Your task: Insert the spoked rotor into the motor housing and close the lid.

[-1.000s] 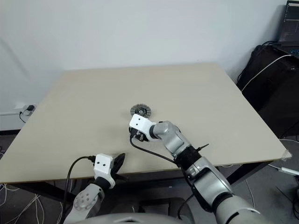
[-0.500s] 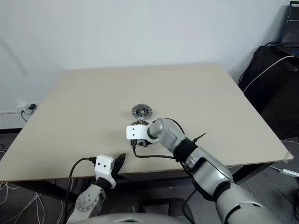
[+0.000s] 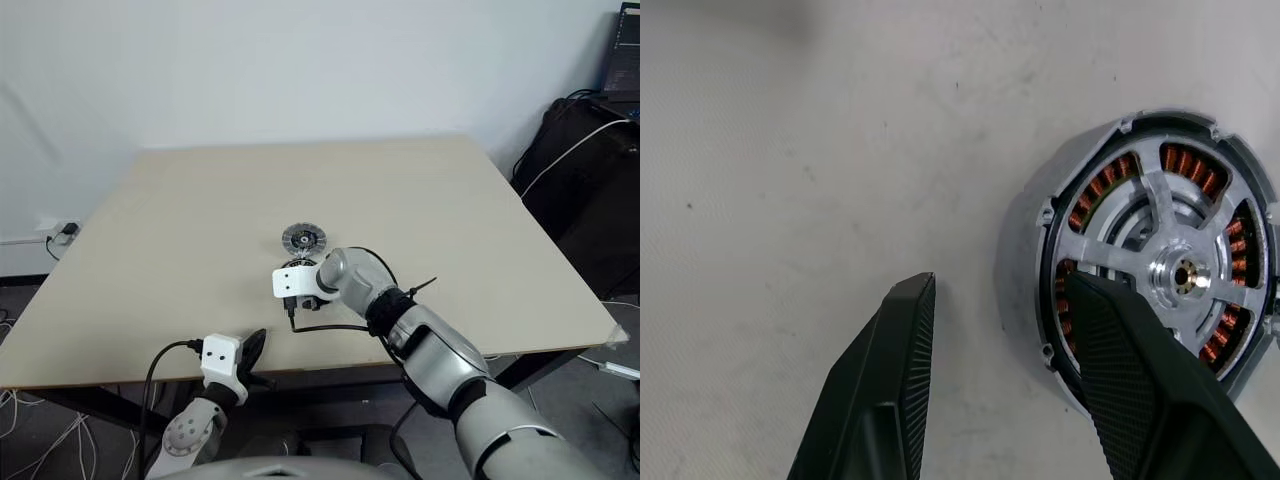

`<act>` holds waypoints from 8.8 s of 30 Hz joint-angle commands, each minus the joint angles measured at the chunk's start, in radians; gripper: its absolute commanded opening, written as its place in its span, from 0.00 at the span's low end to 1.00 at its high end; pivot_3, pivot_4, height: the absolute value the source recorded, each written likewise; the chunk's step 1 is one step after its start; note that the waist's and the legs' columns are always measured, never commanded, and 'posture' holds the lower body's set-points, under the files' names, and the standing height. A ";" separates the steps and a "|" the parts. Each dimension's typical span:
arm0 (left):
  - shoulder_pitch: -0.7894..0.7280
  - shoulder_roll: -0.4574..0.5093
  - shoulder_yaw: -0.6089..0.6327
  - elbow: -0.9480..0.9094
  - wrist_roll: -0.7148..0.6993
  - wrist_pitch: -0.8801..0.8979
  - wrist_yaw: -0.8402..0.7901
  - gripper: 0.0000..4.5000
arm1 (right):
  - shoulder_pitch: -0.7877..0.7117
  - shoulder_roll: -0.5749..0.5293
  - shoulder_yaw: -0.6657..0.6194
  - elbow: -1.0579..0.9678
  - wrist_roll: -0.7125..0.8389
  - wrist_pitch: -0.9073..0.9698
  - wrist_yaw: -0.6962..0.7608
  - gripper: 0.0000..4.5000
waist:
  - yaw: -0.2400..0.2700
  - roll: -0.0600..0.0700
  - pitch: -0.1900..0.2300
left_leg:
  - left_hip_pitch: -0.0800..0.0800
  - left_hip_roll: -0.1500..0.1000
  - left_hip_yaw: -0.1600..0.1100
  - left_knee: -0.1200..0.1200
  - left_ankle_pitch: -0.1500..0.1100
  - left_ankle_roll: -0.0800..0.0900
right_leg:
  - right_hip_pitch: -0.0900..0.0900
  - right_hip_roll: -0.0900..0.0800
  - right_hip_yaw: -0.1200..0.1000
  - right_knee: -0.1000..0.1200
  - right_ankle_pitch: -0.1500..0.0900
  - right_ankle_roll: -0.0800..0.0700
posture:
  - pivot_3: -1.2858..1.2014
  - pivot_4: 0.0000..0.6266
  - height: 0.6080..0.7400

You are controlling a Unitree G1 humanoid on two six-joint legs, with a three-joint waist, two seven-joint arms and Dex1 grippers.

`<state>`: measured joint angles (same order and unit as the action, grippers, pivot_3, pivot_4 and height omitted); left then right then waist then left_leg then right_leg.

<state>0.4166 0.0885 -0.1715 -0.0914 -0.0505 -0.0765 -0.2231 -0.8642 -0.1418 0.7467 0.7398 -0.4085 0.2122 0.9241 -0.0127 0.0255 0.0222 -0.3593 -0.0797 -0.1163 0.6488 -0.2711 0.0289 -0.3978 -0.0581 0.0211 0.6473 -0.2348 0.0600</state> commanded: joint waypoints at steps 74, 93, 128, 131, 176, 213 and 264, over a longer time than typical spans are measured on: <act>0.025 -0.005 -0.047 -0.157 -0.010 0.108 0.020 0.00 | 0.387 0.285 -0.570 -0.668 0.479 1.080 -0.591 0.18 | 0.020 -0.006 0.000 | -0.002 0.000 -0.001 0.001 -0.002 -0.001 | 0.000 -0.002 -0.003 -0.002 0.000 0.000 | 0.52 0.00 1.00; 0.024 0.011 -0.037 -0.151 -0.015 0.105 -0.001 0.00 | 0.329 0.397 -0.817 -0.849 0.802 0.829 -0.683 0.37 | -0.001 -0.002 0.001 | -0.002 0.000 -0.002 -0.001 0.002 -0.001 | -0.001 -0.002 -0.003 -0.002 -0.002 0.006 | 0.52 0.00 1.00; 0.007 0.041 -0.023 -0.147 -0.006 0.110 -0.021 0.00 | 0.605 -0.030 -0.580 -1.046 0.834 0.729 -0.480 0.00 | 0.003 -0.007 0.007 | -0.003 0.001 -0.001 0.000 0.000 0.001 | 0.000 -0.004 -0.002 -0.004 -0.003 0.006 | 0.52 0.00 1.00; 0.007 0.042 -0.023 -0.152 -0.007 0.113 -0.021 0.00 | 0.592 -0.015 -0.571 -1.046 0.843 0.735 -0.482 0.00 | 0.003 -0.007 0.007 | -0.003 0.002 -0.001 0.000 0.000 0.001 | 0.000 -0.004 -0.002 -0.004 -0.003 0.006 | 0.52 0.00 1.00; 0.005 0.032 -0.026 -0.130 -0.005 0.093 -0.016 0.00 | 0.576 -0.125 -0.325 -0.771 0.532 0.071 -0.236 0.28 | 0.002 -0.006 0.005 | -0.002 0.000 -0.001 0.000 0.000 0.001 | 0.001 -0.002 -0.002 -0.004 -0.002 0.007 | 0.52 0.00 1.00; 0.002 0.022 -0.029 -0.097 -0.004 0.053 -0.011 0.00 | 0.439 -0.044 -0.408 -0.386 0.495 0.103 -0.168 0.91 | 0.016 -0.007 0.005 | -0.001 0.001 0.000 0.001 0.001 0.001 | 0.002 -0.001 -0.002 -0.003 0.001 0.002 | 0.52 0.00 1.00; 0.033 0.032 -0.039 -0.182 -0.007 0.119 0.002 0.00 | 0.485 0.035 -0.357 -0.429 0.383 0.257 -0.334 0.71 | 0.003 -0.005 -0.004 | 0.002 0.001 -0.001 0.001 0.001 0.000 | 0.004 -0.001 -0.002 -0.002 -0.001 0.006 | 0.52 0.00 1.00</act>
<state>0.4533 0.1199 -0.2067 -0.2179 -0.0586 0.0424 -0.2197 -0.3790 -0.1024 0.3733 0.3041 -0.0082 0.4446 0.5940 -0.0094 0.0209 0.0185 -0.3575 -0.0790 -0.1169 0.6502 -0.2701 0.0289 -0.3934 -0.0596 0.0194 0.6457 -0.2361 0.0660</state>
